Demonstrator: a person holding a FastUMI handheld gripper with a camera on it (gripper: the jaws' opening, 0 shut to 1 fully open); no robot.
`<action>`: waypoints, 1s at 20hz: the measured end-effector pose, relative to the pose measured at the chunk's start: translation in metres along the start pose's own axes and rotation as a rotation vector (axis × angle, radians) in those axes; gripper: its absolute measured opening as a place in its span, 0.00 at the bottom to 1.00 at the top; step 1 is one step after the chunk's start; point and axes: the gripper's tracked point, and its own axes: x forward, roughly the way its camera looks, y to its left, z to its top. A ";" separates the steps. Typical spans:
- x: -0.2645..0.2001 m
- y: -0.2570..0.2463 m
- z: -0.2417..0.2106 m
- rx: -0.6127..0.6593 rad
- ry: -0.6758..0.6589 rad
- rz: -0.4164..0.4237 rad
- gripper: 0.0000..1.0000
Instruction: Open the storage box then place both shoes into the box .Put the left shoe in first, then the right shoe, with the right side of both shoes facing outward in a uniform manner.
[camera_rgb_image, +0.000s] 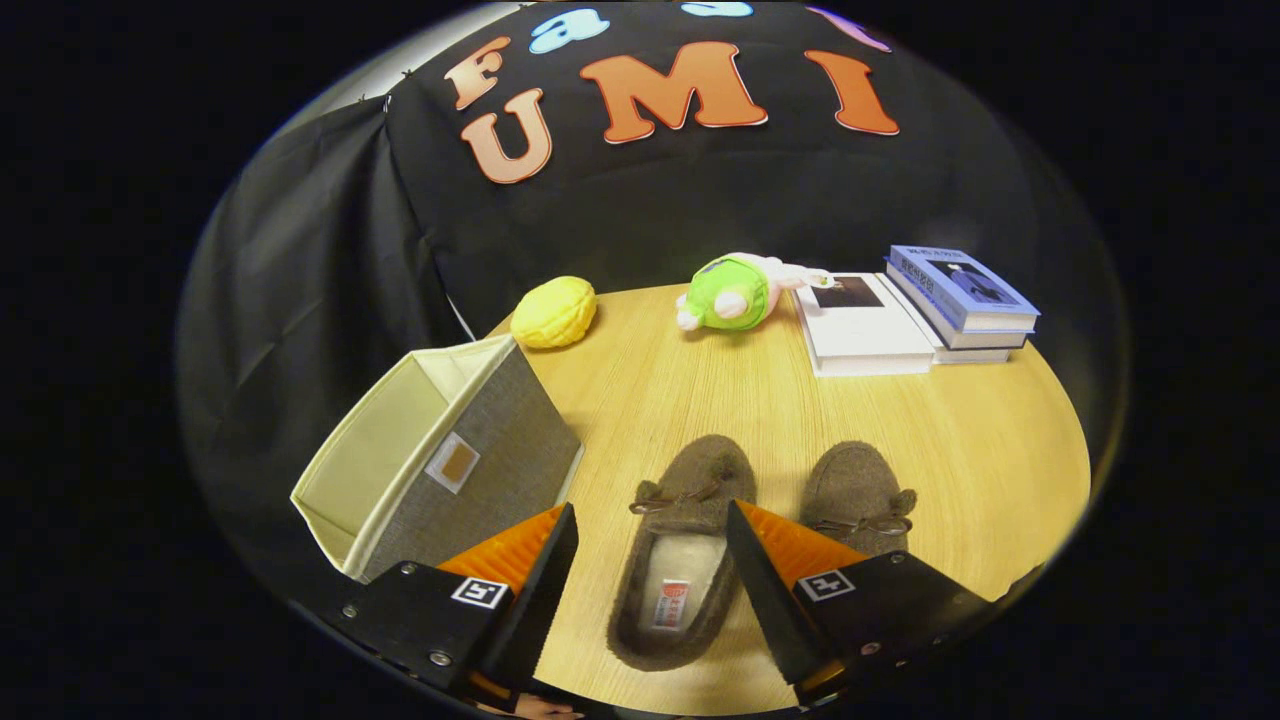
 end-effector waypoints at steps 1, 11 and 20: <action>0.005 -0.005 -0.007 0.000 0.014 -0.003 0.88; 0.036 -0.025 -0.039 0.018 0.101 -0.106 0.76; 0.058 -0.040 -0.053 0.154 0.203 -0.171 0.38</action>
